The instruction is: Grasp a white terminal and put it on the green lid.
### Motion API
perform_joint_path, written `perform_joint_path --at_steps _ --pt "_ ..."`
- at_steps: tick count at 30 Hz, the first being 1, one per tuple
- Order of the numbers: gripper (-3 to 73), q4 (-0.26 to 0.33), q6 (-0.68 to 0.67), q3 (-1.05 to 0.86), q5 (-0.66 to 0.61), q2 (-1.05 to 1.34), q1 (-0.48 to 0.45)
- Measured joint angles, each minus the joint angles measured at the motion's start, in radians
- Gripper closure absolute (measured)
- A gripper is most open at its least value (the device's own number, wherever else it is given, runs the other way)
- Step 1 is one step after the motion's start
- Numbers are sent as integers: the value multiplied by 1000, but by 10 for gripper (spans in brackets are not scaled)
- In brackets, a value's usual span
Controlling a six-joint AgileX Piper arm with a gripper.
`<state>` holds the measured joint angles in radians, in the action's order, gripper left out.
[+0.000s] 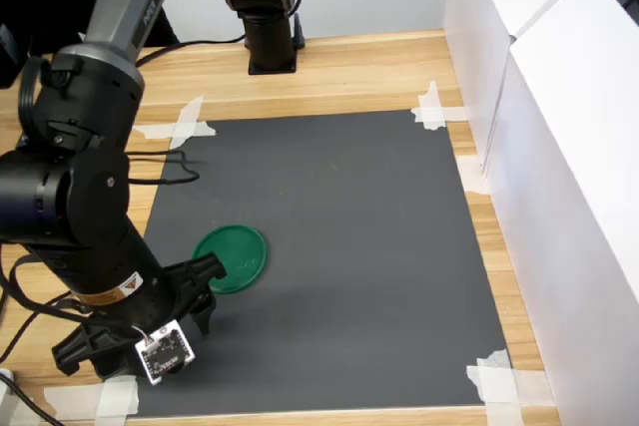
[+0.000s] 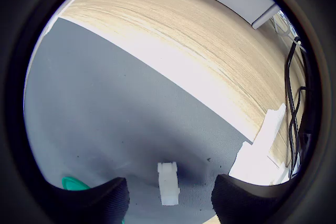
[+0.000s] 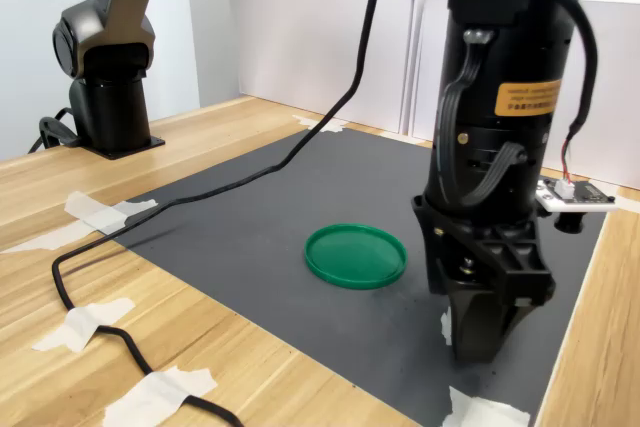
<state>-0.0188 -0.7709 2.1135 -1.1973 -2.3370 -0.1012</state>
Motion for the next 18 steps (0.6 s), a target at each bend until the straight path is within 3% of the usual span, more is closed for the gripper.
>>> perform_joint_path --at_steps 14,18 --pt "183 1 5 0 -2 -25 0" --pt "272 3 5 0 -8 -26 0"
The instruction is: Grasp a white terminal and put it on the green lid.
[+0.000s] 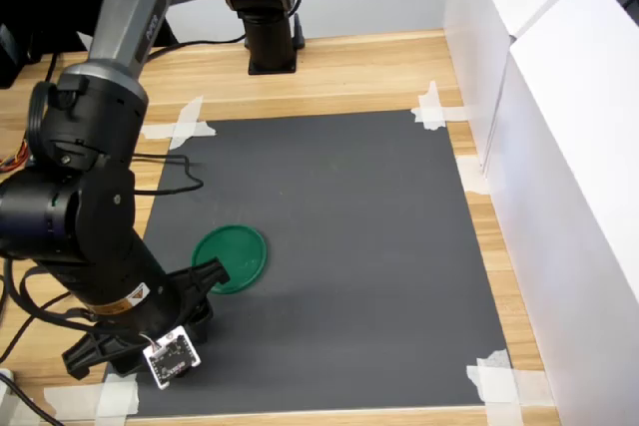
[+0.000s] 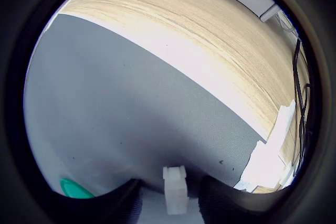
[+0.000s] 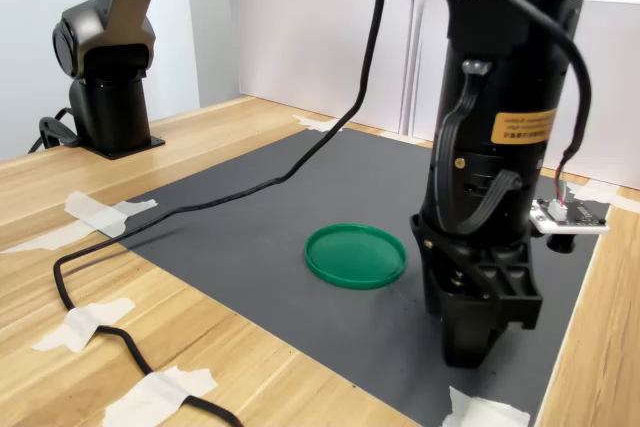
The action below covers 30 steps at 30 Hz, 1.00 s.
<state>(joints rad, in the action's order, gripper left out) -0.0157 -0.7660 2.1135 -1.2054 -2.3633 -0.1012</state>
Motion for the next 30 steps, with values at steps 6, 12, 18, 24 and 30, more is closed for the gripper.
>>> perform_joint_path --at_steps 6,12,18,24,30 --pt "503 31 -2 0 19 1 0" --pt "604 39 -3 0 1 12 15" --pt "604 1 63 0 -8 98 63" --pt "604 -11 112 -38 -9 244 100" --pt "604 -9 115 -243 -13 376 104"
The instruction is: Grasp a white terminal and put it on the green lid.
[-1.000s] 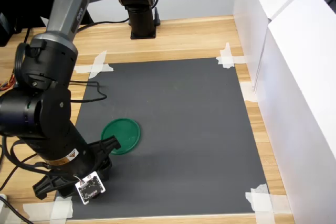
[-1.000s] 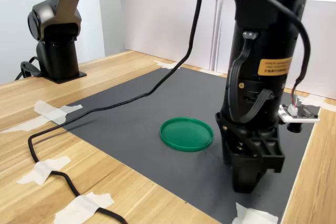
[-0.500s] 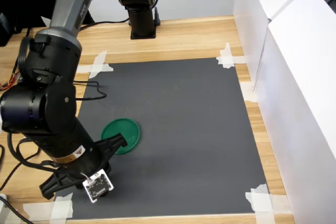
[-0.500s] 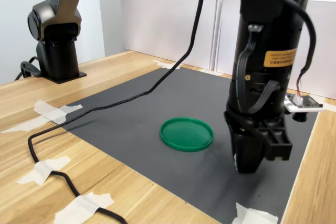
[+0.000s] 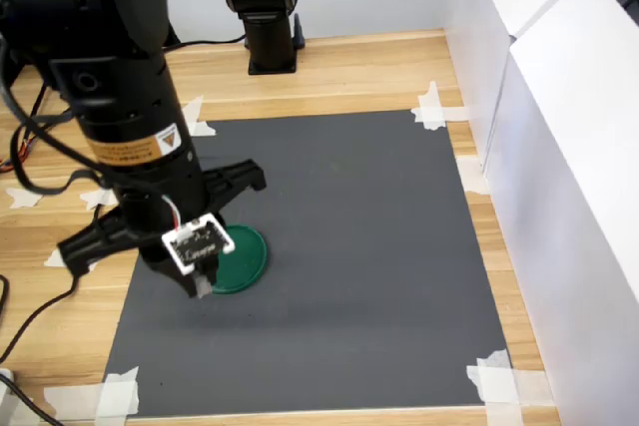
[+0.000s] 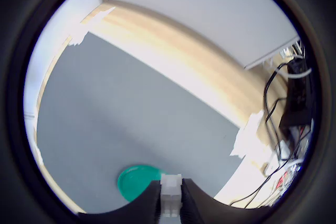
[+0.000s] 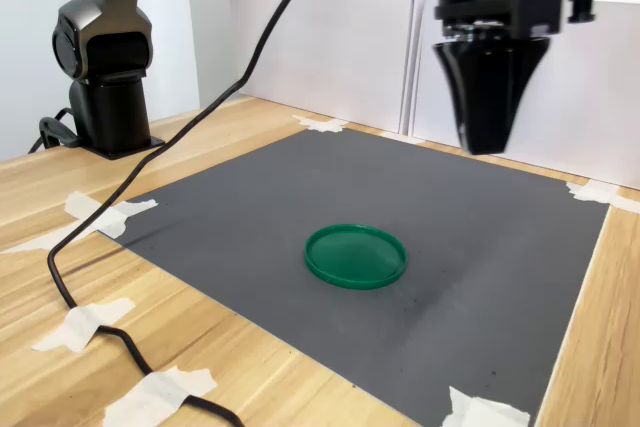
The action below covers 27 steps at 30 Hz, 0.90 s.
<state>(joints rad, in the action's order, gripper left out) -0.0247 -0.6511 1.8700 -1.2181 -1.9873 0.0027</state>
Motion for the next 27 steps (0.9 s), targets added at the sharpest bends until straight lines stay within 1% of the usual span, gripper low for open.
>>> perform_joint_path --at_steps 6,10,13,17,22,24,27 --pt "604 -12 7 -184 21 76 0" --pt "604 -32 8 -279 58 82 0" --pt "604 -35 10 -337 87 82 -7" --pt "604 -30 9 -366 138 79 -39" --pt "604 -39 9 -368 154 51 -57" --pt "604 -31 5 -368 163 42 -57" --pt "604 0 -26 -368 166 36 -57"
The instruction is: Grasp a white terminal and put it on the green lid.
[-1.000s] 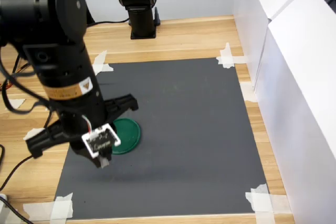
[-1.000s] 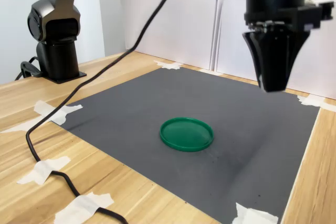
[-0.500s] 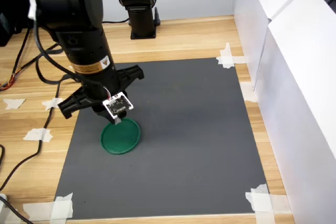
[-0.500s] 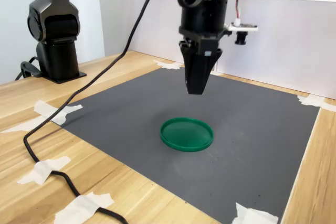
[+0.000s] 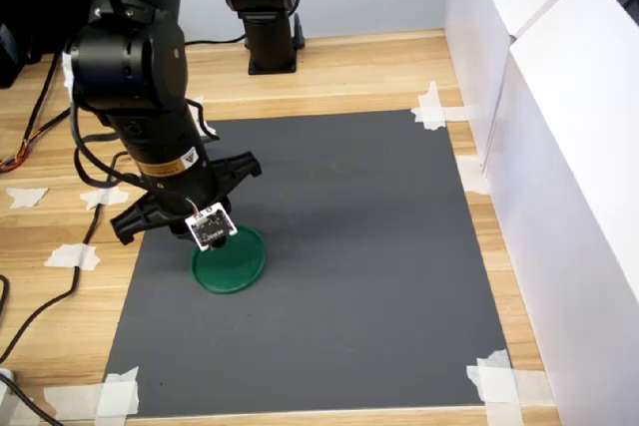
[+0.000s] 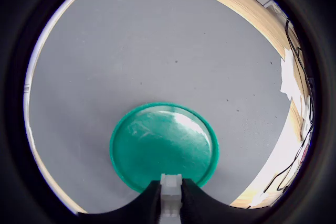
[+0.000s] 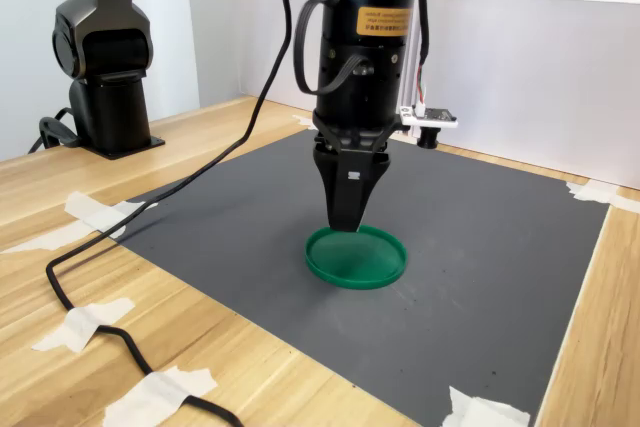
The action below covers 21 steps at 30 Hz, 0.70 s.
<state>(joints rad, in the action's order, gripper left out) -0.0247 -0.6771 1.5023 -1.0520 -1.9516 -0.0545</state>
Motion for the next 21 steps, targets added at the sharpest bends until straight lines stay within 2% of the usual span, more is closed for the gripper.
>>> perform_joint_path --at_steps 3,6,10,13,18,21 --pt "604 25 -37 0 1 -5 0" --pt "597 25 -48 0 0 -10 0" --pt "548 12 -47 0 0 -21 0" --pt "466 9 -47 0 0 -24 0" --pt "253 12 -54 0 -3 -22 0" --pt "154 16 -57 -3 23 6 0"
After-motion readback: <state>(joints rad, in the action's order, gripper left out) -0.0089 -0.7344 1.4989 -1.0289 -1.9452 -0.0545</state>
